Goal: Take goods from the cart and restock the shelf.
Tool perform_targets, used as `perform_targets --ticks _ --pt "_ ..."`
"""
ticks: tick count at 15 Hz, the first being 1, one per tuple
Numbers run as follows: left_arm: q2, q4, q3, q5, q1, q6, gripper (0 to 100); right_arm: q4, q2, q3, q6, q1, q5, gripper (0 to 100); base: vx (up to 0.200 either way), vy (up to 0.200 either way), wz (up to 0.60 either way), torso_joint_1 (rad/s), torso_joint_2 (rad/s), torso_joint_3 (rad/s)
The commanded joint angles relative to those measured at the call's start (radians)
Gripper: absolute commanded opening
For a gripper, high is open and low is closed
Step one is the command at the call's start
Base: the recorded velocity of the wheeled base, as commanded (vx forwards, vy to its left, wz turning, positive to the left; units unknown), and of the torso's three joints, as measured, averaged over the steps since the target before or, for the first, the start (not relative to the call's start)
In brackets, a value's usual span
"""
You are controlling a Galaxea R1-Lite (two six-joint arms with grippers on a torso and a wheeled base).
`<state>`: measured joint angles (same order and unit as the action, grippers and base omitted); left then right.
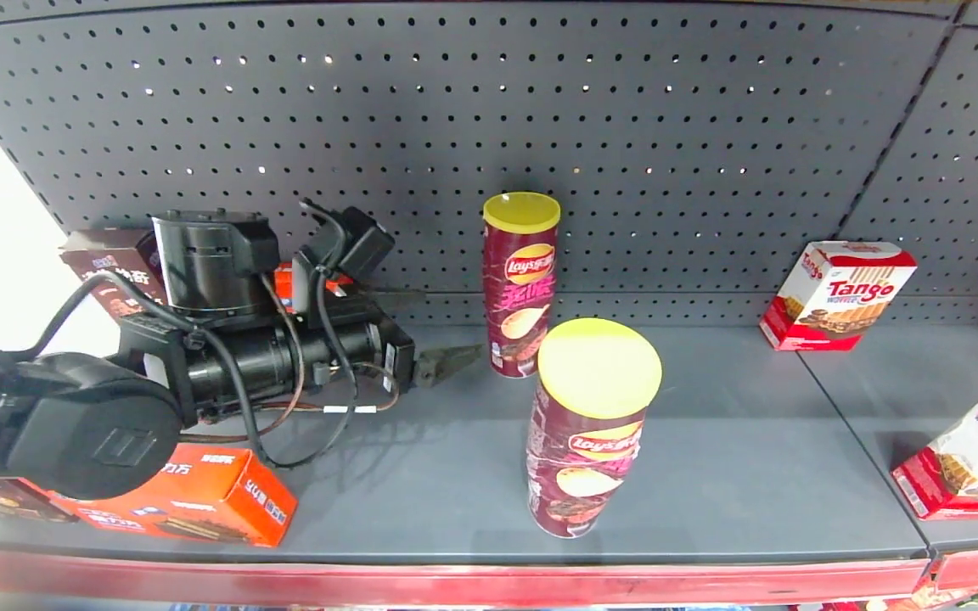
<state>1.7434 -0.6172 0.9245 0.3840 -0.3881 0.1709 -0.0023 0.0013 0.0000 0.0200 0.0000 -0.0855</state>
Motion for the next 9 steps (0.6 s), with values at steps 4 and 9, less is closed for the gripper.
perform_targets --ticks 4,9 --pt "-0.058 0.036 -0.001 -0.34 -0.023 0.062 100 -0.001 0.002 0.0 0.0 0.0 0.0 100 0.0 0.0 0.0 0.0 0.0 0.0" --pt "0.005 0.007 0.031 -0.338 -0.072 0.084 100 0.001 0.002 0.0 0.0 0.0 0.0 100 0.0 0.0 0.0 0.0 0.0 0.0"
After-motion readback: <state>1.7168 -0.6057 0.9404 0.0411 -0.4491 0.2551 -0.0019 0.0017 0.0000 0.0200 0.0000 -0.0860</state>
